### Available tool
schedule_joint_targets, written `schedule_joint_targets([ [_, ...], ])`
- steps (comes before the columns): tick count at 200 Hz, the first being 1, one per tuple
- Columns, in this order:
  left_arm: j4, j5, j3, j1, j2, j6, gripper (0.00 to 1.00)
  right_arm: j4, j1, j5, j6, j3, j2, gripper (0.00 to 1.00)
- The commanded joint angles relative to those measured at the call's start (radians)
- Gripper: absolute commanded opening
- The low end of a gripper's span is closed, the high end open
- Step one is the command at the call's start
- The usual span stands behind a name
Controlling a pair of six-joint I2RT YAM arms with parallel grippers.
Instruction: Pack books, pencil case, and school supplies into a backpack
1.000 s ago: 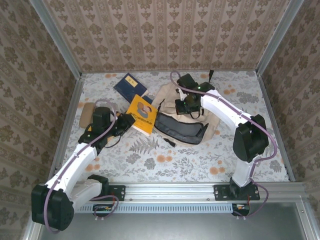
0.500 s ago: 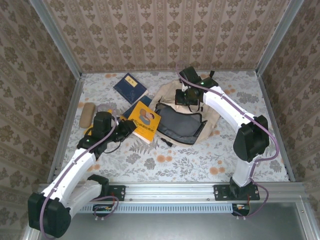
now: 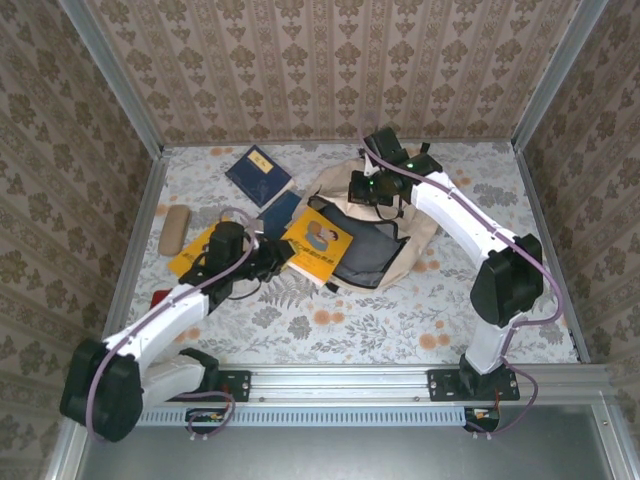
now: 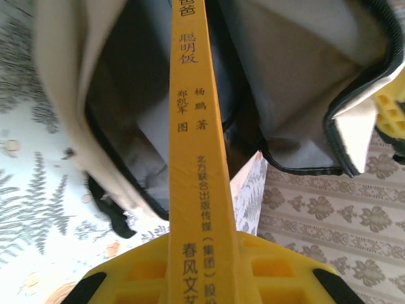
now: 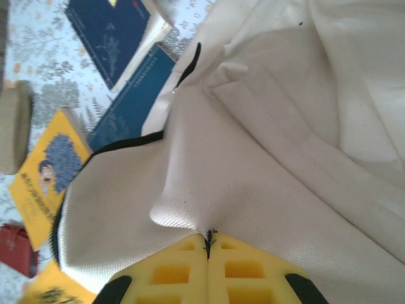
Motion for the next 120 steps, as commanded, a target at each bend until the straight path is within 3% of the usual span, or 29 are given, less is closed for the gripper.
schedule_joint_targets([
  [1,0.264,0.048,0.049,-0.040,0.066,-0.066,0.03,0.069,-0.001,-0.079,0.028,0.026,-0.068,0.00],
  [66,0.568,0.046,0.127,-0.114,0.295,-0.144,0.02,0.076,-0.009,-0.113,0.042,0.010,-0.104,0.00],
  [120,0.546,-0.032,0.237,-0.154,0.429,-0.073,0.01,0.088,-0.016,-0.127,0.053,-0.027,-0.129,0.00],
])
